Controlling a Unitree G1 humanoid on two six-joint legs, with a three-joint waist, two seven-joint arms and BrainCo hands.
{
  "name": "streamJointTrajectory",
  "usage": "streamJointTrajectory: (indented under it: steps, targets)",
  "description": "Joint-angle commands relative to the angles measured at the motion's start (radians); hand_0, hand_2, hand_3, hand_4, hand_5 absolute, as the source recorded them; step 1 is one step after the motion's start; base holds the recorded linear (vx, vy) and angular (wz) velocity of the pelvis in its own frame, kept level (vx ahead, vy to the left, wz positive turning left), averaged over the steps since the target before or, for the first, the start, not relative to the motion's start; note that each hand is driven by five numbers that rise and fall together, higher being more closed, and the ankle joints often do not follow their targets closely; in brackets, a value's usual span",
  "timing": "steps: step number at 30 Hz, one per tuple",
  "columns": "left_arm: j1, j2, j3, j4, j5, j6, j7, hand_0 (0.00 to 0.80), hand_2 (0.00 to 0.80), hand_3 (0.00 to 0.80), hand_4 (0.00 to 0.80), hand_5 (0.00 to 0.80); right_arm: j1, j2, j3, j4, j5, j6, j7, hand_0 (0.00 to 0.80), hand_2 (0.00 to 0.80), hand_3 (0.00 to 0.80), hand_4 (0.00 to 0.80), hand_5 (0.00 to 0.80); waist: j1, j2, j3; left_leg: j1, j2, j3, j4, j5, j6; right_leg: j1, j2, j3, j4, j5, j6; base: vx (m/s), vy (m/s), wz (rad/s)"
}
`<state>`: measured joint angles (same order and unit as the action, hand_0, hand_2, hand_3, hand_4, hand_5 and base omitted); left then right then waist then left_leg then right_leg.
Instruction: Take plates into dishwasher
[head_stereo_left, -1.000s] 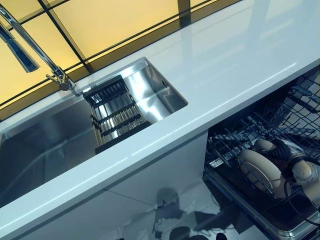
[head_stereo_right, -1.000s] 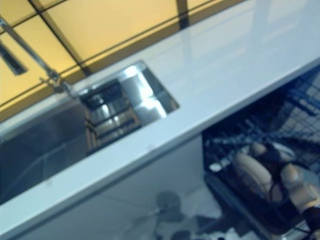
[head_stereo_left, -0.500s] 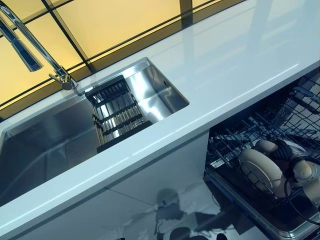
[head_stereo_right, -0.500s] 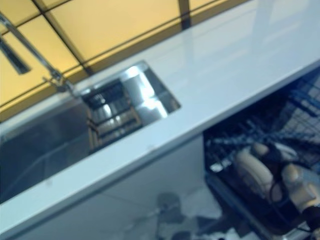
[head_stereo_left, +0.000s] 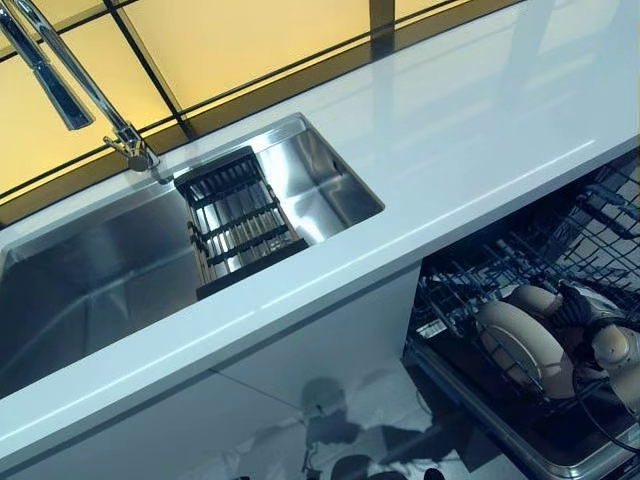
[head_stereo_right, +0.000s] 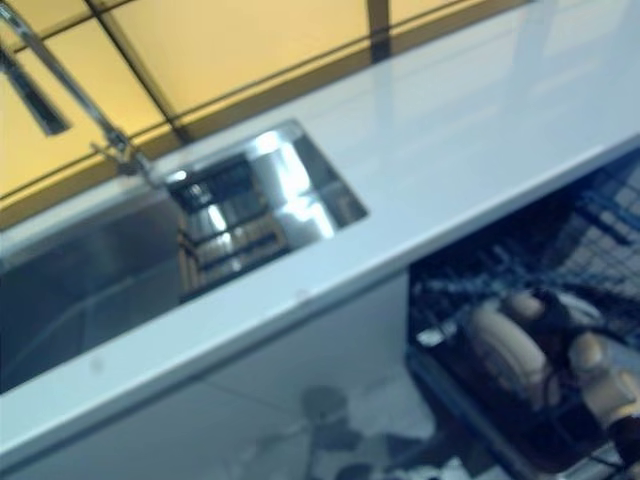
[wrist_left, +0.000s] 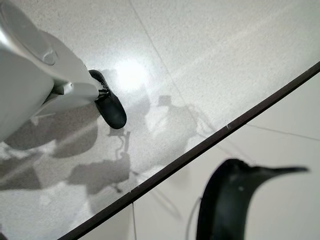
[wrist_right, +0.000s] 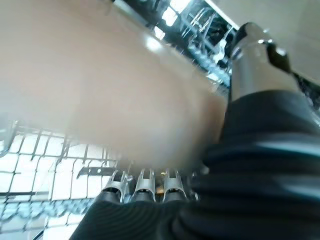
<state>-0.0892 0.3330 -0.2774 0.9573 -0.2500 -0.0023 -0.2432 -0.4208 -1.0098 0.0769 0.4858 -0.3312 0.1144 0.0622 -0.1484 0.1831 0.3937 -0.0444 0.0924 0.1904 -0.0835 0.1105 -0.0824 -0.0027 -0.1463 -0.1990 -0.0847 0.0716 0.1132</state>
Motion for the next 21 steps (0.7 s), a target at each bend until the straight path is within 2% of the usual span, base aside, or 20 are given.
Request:
streamJointTrajectory:
  steps: [1,9,13,21]
  targets:
    - [-0.003,0.028,0.013,0.05,0.032,0.013,0.004,0.0,0.0,0.0,0.0,0.0,0.024,-0.04,-0.038,-0.077,0.018,0.0,-0.003,0.0,0.0,0.0,0.0,0.0,0.023,-0.094,-0.079,0.03,-0.002,0.044,-0.004,-0.054,-0.014,-0.046,0.037,0.016,0.053,-0.043,-0.005,0.0,0.0,0.0]
    - [-0.005,0.021,0.029,0.08,0.063,0.027,0.026,0.0,0.0,0.0,0.0,0.0,0.044,-0.05,-0.068,-0.128,-0.008,0.014,0.018,0.0,0.0,0.0,0.0,0.0,0.018,-0.128,-0.107,0.05,0.006,0.051,-0.004,-0.063,-0.011,-0.021,0.048,0.019,0.048,-0.05,-0.006,0.0,0.0,0.0]
    - [-0.007,0.025,0.037,0.103,0.089,0.037,0.031,0.0,0.0,0.0,0.0,0.0,0.05,-0.09,-0.098,-0.138,0.011,0.034,0.04,0.0,0.0,0.0,0.0,0.0,0.016,-0.167,-0.14,0.072,0.014,0.054,-0.004,-0.076,-0.007,0.004,0.06,0.022,0.041,-0.054,-0.007,0.036,-0.011,0.01]
    - [0.006,0.027,0.043,0.129,0.1,0.055,0.038,0.0,0.0,0.0,0.0,0.0,0.074,-0.145,-0.145,-0.12,0.033,0.052,0.049,0.0,0.0,0.0,0.0,0.0,0.013,-0.198,-0.18,0.092,0.02,0.058,-0.004,-0.084,-0.005,0.029,0.07,0.033,0.031,-0.056,-0.007,0.023,0.001,0.0]
